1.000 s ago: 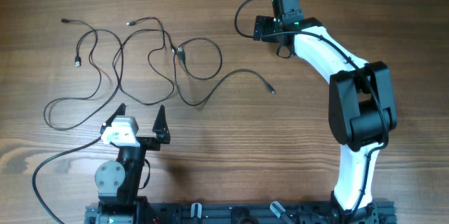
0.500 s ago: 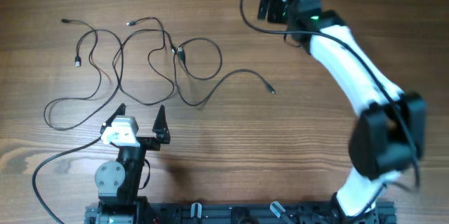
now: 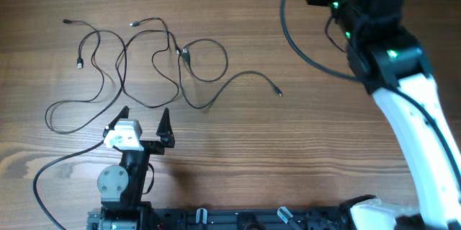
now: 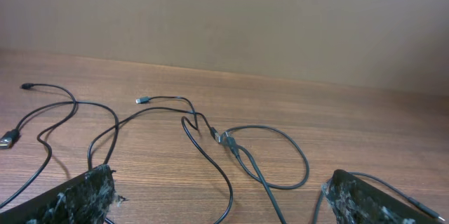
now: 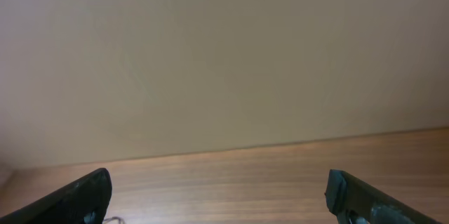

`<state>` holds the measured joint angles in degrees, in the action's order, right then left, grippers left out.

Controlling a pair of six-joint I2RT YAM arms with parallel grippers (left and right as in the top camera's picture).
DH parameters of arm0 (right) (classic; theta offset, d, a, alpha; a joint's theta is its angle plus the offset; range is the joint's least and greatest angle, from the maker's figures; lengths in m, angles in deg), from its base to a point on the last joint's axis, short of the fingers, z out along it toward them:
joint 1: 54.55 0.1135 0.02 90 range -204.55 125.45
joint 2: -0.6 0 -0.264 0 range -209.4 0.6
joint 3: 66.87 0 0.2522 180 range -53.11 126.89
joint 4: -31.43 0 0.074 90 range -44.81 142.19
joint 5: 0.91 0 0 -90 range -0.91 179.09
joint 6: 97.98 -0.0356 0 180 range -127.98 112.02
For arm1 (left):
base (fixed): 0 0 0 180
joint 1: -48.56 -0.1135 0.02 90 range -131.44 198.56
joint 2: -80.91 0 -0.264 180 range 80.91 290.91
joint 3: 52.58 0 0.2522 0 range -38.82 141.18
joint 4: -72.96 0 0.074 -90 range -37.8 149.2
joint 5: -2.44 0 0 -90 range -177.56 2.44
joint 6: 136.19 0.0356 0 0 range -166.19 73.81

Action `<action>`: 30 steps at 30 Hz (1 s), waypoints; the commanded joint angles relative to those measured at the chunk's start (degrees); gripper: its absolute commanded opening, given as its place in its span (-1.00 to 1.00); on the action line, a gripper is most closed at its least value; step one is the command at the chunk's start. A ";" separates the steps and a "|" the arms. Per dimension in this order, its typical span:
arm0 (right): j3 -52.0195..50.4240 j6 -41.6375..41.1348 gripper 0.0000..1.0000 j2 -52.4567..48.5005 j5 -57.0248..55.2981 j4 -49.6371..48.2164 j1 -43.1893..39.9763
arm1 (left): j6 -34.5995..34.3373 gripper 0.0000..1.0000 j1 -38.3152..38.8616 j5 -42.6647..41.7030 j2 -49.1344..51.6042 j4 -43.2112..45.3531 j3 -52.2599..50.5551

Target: Untangle cables

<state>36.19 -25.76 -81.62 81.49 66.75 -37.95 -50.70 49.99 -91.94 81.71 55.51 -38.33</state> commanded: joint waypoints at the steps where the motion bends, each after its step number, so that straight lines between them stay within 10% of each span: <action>1: -0.09 2.64 0.99 7.39 -4.20 3.63 0.20 | 1.31 1.00 -0.26 0.59 -0.50 -0.48 -0.15; 16: -0.22 2.86 0.99 16.50 -10.43 19.08 -0.17 | 1.31 1.00 -0.26 0.59 -0.50 -0.48 -0.17; 30: -22.56 7.58 1.00 39.67 -8.35 7.06 -2.67 | 1.31 1.00 -0.26 0.59 -0.50 -0.50 -0.15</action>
<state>20.28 -20.10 -47.58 72.31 76.79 -39.52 -50.70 49.99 -91.92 81.71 55.51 -38.35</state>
